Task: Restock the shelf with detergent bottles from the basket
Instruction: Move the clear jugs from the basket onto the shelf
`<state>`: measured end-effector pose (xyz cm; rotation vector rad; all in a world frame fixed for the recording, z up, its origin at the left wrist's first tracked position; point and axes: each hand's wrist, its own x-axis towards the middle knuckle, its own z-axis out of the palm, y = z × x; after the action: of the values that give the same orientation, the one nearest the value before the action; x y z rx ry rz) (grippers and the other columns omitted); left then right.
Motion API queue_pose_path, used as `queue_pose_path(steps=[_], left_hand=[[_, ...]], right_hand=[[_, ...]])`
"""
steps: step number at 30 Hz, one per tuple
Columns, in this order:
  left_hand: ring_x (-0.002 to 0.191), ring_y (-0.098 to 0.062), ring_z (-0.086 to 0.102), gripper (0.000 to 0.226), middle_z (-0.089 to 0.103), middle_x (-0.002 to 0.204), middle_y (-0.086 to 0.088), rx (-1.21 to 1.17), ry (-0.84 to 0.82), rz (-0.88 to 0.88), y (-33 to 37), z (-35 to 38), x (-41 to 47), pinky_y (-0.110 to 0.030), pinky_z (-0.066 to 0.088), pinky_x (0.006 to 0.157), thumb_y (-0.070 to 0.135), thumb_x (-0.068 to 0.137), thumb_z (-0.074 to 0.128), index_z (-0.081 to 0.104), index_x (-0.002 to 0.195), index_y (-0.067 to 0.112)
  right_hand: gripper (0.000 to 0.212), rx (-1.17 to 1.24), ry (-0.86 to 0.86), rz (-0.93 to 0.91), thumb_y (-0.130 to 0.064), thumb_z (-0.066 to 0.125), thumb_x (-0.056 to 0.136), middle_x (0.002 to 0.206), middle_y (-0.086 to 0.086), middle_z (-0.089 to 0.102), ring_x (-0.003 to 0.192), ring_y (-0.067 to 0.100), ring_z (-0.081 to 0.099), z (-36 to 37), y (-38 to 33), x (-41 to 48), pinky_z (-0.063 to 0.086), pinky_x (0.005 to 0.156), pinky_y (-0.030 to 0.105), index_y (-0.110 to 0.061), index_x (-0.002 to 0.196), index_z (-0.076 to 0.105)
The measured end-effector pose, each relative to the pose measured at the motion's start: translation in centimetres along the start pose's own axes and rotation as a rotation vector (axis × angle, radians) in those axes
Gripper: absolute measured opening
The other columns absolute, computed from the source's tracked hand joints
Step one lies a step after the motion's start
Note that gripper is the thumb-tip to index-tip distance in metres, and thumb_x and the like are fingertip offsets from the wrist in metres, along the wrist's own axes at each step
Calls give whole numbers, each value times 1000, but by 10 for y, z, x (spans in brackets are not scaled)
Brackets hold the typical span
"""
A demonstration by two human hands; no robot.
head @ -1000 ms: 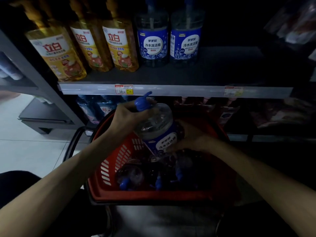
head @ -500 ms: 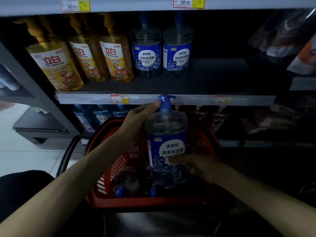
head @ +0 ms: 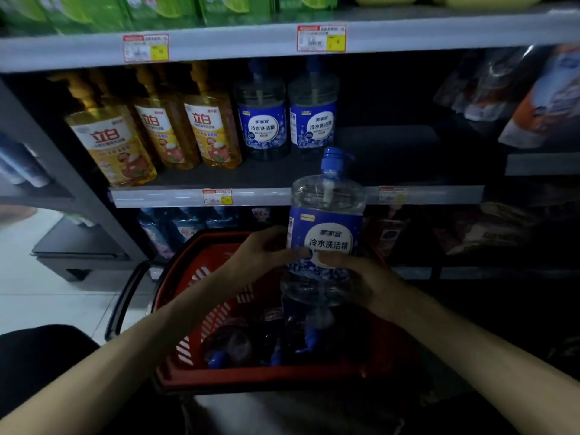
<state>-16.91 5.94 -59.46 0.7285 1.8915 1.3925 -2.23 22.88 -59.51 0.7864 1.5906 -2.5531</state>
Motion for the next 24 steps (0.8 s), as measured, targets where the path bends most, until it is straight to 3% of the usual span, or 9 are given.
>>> queue_pose_path(steps=[3, 6, 11, 15, 20, 24], left_hand=[[105, -11, 75, 52, 78, 115, 7, 85, -58, 25, 12, 5, -3, -23, 60, 83, 38, 79, 80, 69, 126, 19], [106, -16, 75, 53, 77, 116, 1, 78, -46, 81, 26, 19, 1, -28, 61, 84, 36, 78, 80, 69, 125, 15], [105, -19, 75, 37, 78, 116, -2, -23, -35, 99, 52, 48, 7, -26, 61, 83, 12, 89, 78, 71, 126, 11], [110, -20, 74, 41, 77, 119, -2, -16, -67, 96, 72, 61, 12, -36, 61, 94, 16, 88, 80, 71, 128, 16], [101, -19, 76, 47, 78, 113, -4, 21, -32, 93, 95, 75, 27, -32, 63, 83, 13, 76, 89, 71, 118, 25], [101, -18, 76, 65, 77, 115, -2, -3, -18, 112, 104, 80, 43, -40, 63, 89, 23, 67, 94, 66, 126, 24]], right_hand=[[50, -5, 13, -51, -16, 79, 75, 116, 12, 75, 108, 31, 71, -6, -7, -8, 56, 95, 48, -13, 123, 67], [51, -6, 20, -98, -18, 82, 71, 114, 10, 76, 106, 28, 73, -12, -12, -20, 56, 95, 48, -15, 120, 68], [40, -44, -24, -206, -12, 76, 83, 116, 6, 75, 108, 24, 72, -28, -23, -43, 54, 96, 46, -18, 122, 68], [49, -124, -44, -303, -2, 75, 84, 123, 5, 73, 117, 24, 68, -48, -35, -56, 53, 100, 45, -17, 129, 63], [53, -140, -88, -355, 1, 73, 84, 124, 4, 72, 117, 24, 68, -67, -44, -64, 58, 89, 34, -19, 131, 60], [56, -103, -81, -380, 8, 71, 83, 123, 2, 73, 114, 19, 69, -73, -52, -56, 59, 84, 28, -20, 130, 59]])
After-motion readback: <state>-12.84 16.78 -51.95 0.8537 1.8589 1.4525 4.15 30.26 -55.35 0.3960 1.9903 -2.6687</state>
